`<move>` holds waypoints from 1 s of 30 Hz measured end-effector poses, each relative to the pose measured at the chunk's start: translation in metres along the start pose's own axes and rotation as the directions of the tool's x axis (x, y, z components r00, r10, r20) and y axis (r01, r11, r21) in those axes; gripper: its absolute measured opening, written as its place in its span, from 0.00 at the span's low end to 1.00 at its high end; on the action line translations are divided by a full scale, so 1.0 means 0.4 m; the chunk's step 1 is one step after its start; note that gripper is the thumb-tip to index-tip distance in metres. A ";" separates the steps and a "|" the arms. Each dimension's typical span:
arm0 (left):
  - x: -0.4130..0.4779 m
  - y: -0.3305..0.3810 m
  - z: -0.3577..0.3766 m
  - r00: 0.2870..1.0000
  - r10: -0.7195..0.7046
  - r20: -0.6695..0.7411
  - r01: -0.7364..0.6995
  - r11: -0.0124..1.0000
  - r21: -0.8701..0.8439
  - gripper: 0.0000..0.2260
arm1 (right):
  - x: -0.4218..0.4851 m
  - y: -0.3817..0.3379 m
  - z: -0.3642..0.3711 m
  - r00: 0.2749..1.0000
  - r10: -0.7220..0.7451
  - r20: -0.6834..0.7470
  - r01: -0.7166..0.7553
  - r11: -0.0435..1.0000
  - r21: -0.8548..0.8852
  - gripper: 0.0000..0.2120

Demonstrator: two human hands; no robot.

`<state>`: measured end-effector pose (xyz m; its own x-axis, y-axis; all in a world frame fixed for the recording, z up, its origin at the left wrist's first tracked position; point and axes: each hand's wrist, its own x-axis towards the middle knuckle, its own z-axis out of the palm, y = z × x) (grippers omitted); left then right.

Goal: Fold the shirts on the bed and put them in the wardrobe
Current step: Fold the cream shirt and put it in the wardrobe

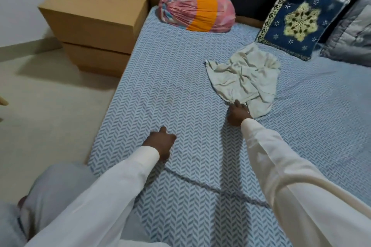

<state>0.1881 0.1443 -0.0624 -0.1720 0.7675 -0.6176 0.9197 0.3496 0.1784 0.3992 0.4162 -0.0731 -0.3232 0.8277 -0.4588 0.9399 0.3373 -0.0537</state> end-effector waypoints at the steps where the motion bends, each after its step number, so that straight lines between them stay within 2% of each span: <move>1: 0.006 -0.004 -0.007 1.000 0.009 0.006 -0.009 1.000 -0.020 0.25 | -0.001 -0.010 -0.004 0.999 -0.012 -0.035 0.012 1.000 0.021 0.28; 3: 0.015 -0.015 -0.019 0.999 0.037 0.005 -0.036 0.996 -0.083 0.25 | -0.044 -0.057 -0.028 0.996 -0.040 -0.079 0.044 0.998 0.048 0.19; 5: 0.017 -0.031 -0.031 0.998 0.043 -0.038 -0.048 0.988 -0.146 0.27 | -0.094 -0.113 -0.042 0.991 -0.118 -0.068 0.125 0.987 0.105 0.17; 7: 0.012 -0.058 -0.046 0.996 0.041 -0.076 -0.061 0.957 -0.282 0.36 | -0.159 -0.180 -0.055 0.969 -0.234 -0.080 0.246 0.946 0.212 0.17; 9: -0.004 -0.088 -0.062 0.998 0.021 -0.054 -0.044 0.867 -0.496 0.45 | -0.234 -0.260 -0.056 0.947 -0.311 -0.079 0.317 0.862 0.397 0.17; 11: -0.032 -0.110 -0.061 0.998 -0.025 -0.057 -0.022 0.721 -0.693 0.48 | -0.310 -0.343 -0.060 0.919 -0.394 -0.023 0.341 0.765 0.546 0.15; 13: -0.075 -0.132 -0.040 0.977 -0.080 -0.196 -0.091 0.679 -0.728 0.50 | -0.377 -0.412 -0.061 0.875 -0.482 0.042 0.343 0.679 0.649 0.14; 15: -0.113 -0.165 -0.010 0.927 -0.080 -0.367 -0.194 0.734 -0.651 0.50 | -0.456 -0.471 -0.072 0.826 -0.556 0.093 0.326 0.606 0.726 0.13; 17: -0.147 -0.189 0.000 0.853 0.008 -0.522 -0.329 0.785 -0.526 0.43 | -0.535 -0.515 -0.095 0.773 -0.618 0.143 0.313 0.567 0.762 0.12; 18: -0.166 -0.192 -0.014 0.825 0.039 -0.564 -0.395 0.754 -0.525 0.36 | -0.562 -0.527 -0.103 0.752 -0.640 0.157 0.310 0.553 0.773 0.12; 20: -0.205 -0.211 -0.063 0.742 0.108 -0.662 -0.505 0.739 -0.445 0.20 | -0.597 -0.543 -0.120 0.738 -0.668 0.092 0.325 0.472 0.819 0.10; 21: -0.222 -0.214 -0.094 0.706 0.155 -0.691 -0.537 0.752 -0.381 0.15 | -0.599 -0.539 -0.125 0.757 -0.653 0.020 0.330 0.407 0.852 0.10; 22: -0.250 -0.219 -0.128 0.701 0.164 -0.694 -0.554 0.738 -0.385 0.12 | -0.595 -0.527 -0.124 0.781 -0.621 -0.063 0.336 0.333 0.881 0.12; 24: -0.311 -0.227 -0.201 0.655 0.105 -0.749 -0.581 0.703 -0.409 0.10 | -0.609 -0.492 -0.120 0.852 -0.487 -0.191 0.342 0.241 0.908 0.16; 25: -0.330 -0.224 -0.237 0.637 0.081 -0.767 -0.597 0.681 -0.424 0.09 | -0.612 -0.471 -0.107 0.880 -0.428 -0.206 0.337 0.257 0.906 0.20; 26: -0.349 -0.226 -0.268 0.622 0.058 -0.781 -0.618 0.649 -0.444 0.08 | -0.623 -0.457 -0.088 0.899 -0.388 -0.202 0.347 0.351 0.870 0.28; 28: -0.379 -0.223 -0.329 0.614 0.023 -0.789 -0.642 0.596 -0.482 0.13 | -0.647 -0.454 -0.032 0.918 -0.312 -0.243 0.395 0.676 0.623 0.43; 29: -0.393 -0.215 -0.354 0.607 -0.003 -0.794 -0.657 0.560 -0.505 0.17 | -0.657 -0.463 -0.006 0.910 -0.258 -0.324 0.396 0.771 0.498 0.48; 30: -0.405 -0.206 -0.378 0.605 -0.028 -0.795 -0.667 0.527 -0.527 0.20 | -0.660 -0.480 0.015 0.886 -0.211 -0.414 0.400 0.799 0.449 0.50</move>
<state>0.0870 0.0724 0.1388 -0.4106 0.8822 0.2303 0.4135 -0.0449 0.9094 0.3047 0.1300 0.0529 -0.5298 0.8477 -0.0283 0.6715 0.3988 -0.6245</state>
